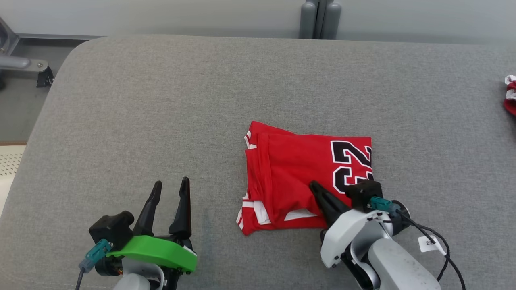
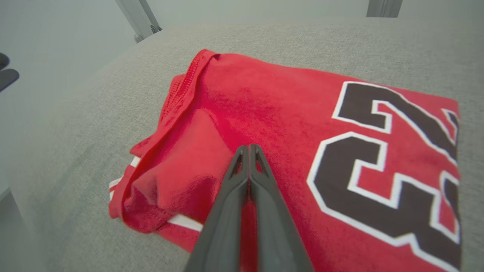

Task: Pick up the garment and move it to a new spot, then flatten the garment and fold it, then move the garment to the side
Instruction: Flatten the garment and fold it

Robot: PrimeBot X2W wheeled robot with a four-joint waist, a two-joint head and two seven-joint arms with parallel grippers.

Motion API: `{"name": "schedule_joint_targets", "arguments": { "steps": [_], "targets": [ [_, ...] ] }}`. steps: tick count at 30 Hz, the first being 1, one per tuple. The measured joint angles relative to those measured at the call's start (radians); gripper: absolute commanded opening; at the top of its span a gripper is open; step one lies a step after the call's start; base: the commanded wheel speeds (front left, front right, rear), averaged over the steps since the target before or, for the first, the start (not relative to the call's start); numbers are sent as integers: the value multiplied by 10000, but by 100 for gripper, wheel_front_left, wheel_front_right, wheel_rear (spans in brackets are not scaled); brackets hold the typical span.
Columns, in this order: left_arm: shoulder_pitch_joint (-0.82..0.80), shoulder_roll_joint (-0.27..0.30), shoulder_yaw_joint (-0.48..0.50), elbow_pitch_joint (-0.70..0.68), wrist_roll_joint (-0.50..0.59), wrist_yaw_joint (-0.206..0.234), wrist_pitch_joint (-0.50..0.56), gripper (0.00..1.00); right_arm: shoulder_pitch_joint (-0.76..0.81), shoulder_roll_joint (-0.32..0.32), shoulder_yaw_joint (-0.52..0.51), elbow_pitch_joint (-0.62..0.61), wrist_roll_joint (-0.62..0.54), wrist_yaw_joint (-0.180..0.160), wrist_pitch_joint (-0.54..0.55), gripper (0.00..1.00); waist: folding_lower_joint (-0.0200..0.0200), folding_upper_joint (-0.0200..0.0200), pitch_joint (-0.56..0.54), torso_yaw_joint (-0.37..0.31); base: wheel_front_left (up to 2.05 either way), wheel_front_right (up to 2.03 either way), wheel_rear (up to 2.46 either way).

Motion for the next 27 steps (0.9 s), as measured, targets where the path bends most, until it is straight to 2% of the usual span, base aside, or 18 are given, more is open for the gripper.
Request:
{"name": "schedule_joint_targets", "arguments": {
  "steps": [9,19,23,27],
  "targets": [
    [-30,-38,100,90,2,-77,-13,100,-372,113,1651,1152,598,0,31,0,0,0,84,243,0,0,0],
    [-55,-63,169,121,29,-86,-17,100,-949,140,2897,1820,1248,0,-466,0,0,0,95,93,0,0,0],
    [-58,-63,151,130,77,-96,-17,100,-1120,148,2961,1812,1348,0,-826,0,0,0,70,-23,0,0,0],
    [-74,-65,88,130,134,-102,-19,100,-1122,69,2380,1576,1352,0,-1135,0,0,0,15,-175,0,0,0]
  ]
}}
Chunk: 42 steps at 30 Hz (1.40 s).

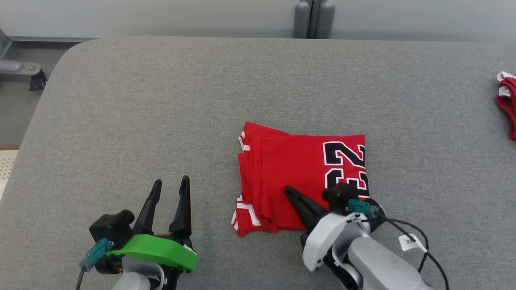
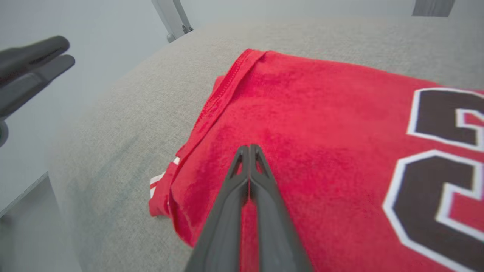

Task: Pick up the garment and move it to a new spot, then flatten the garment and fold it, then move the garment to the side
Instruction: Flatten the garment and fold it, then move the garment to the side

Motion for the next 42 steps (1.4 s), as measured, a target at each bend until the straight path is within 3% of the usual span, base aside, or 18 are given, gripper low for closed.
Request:
{"name": "schedule_joint_targets", "arguments": {
  "steps": [2,4,7,13,20,42],
  "targets": [
    [-11,-2,-6,-27,75,2,-15,100,17,-142,-523,-249,-58,0,-125,0,0,0,-39,-107,0,0,0],
    [-28,-35,36,-90,105,2,-27,100,90,-247,-1116,-535,-261,0,-196,31,0,0,-84,-213,0,0,0],
    [-48,-102,92,-138,196,2,-29,100,404,-314,-2027,-1057,-652,0,-249,100,0,0,-177,-393,0,0,0],
    [57,-328,591,-192,460,-67,-31,100,1186,-236,-3714,-2104,-1482,0,-291,100,0,0,-424,-765,0,0,0],
    [546,-560,1262,-96,1388,-82,-40,100,1891,-27,-4727,-2945,-1894,0,-291,100,0,0,-754,-1065,0,0,0],
    [1269,-1074,2311,81,2665,-573,-40,100,2507,86,-5313,-3475,-1952,0,-284,100,0,0,-1174,-1088,0,0,0]
  ]
}}
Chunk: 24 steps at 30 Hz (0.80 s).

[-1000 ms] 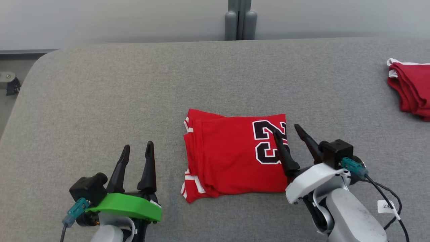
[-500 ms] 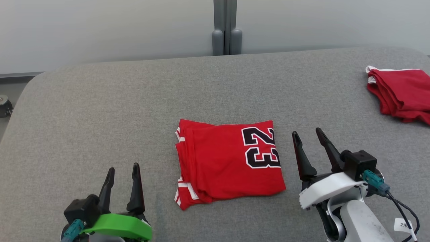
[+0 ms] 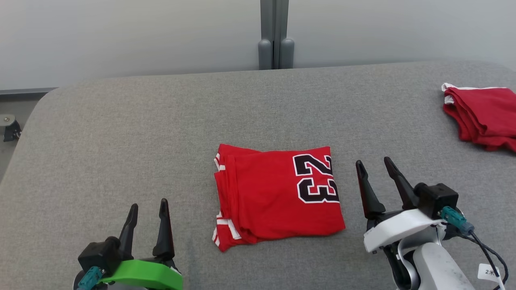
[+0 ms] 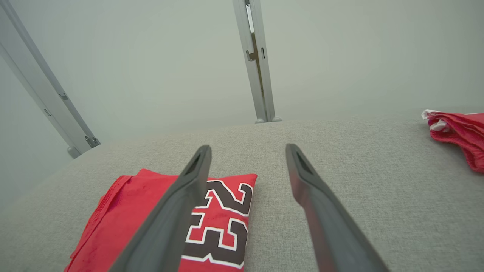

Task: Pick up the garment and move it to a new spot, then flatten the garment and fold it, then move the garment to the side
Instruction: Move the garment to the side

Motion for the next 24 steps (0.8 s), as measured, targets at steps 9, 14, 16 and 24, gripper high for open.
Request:
{"name": "schedule_joint_targets", "arguments": {
  "steps": [9,14,16,24],
  "targets": [
    [-33,-96,-19,-69,119,-111,0,100,-536,-100,-288,320,209,0,2330,100,0,0,245,207,0,0,0],
    [-104,-119,-54,-127,115,-121,0,100,-918,-529,-125,418,527,0,3756,100,0,0,364,500,0,0,0],
    [-140,-123,-86,-136,102,-127,0,100,-971,-648,-65,560,748,0,4266,100,0,0,388,641,0,0,0],
    [-150,-130,-295,-259,-111,-36,0,100,-1256,-976,-94,1375,1482,0,5636,100,0,0,492,1312,0,0,0]
  ]
}}
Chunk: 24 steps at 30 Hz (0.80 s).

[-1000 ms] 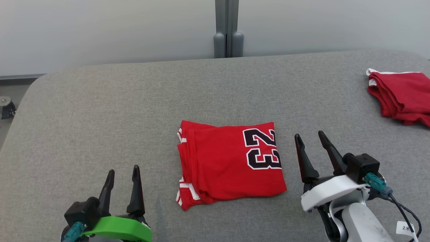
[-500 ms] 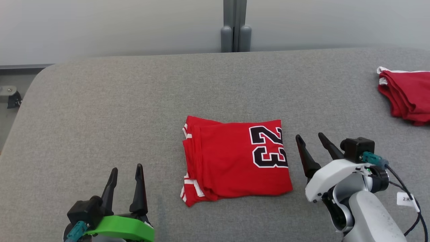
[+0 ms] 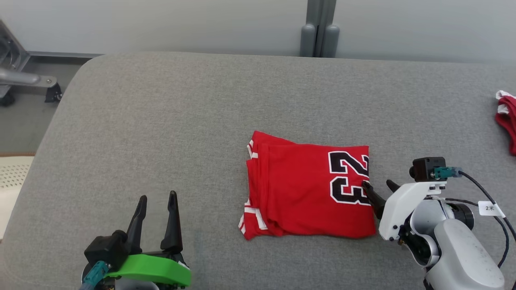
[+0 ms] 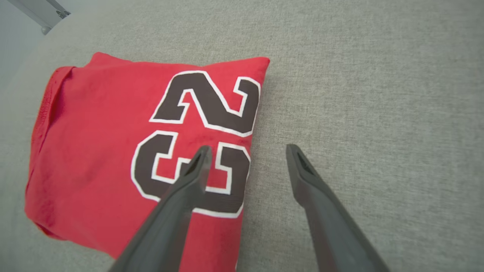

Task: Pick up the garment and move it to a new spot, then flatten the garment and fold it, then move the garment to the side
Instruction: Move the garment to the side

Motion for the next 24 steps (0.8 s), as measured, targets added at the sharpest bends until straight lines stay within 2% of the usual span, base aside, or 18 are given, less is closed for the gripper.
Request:
{"name": "schedule_joint_targets", "arguments": {
  "steps": [7,8,9,10,11,13,19,24],
  "targets": [
    [-58,-2,-63,-121,-25,59,0,100,-367,61,205,825,579,-2,719,100,0,0,235,448,0,0,0],
    [-78,-2,-67,-132,-25,79,0,100,-440,69,295,886,704,0,784,95,0,0,288,474,0,0,0],
    [-93,-2,-61,-150,-23,98,0,100,-517,50,362,920,754,0,825,43,0,0,328,486,0,0,0],
    [-100,-2,-54,-171,-21,100,0,100,-629,17,447,965,803,0,830,37,0,0,377,488,0,0,0],
    [-104,-2,-56,-190,-17,104,0,100,-734,-8,545,1014,813,0,828,22,0,0,421,472,0,0,0],
    [-116,-2,-58,-221,15,109,-2,100,-891,-56,665,1093,823,0,679,0,0,0,471,392,0,0,0],
    [-209,-4,67,-314,174,98,0,100,-1362,-295,1043,1172,1016,4,17,0,0,0,564,-154,0,0,0],
    [-259,-8,157,-368,362,36,-2,100,-1517,-878,1179,1080,1143,8,-403,0,0,0,622,-906,0,0,0]
  ]
}}
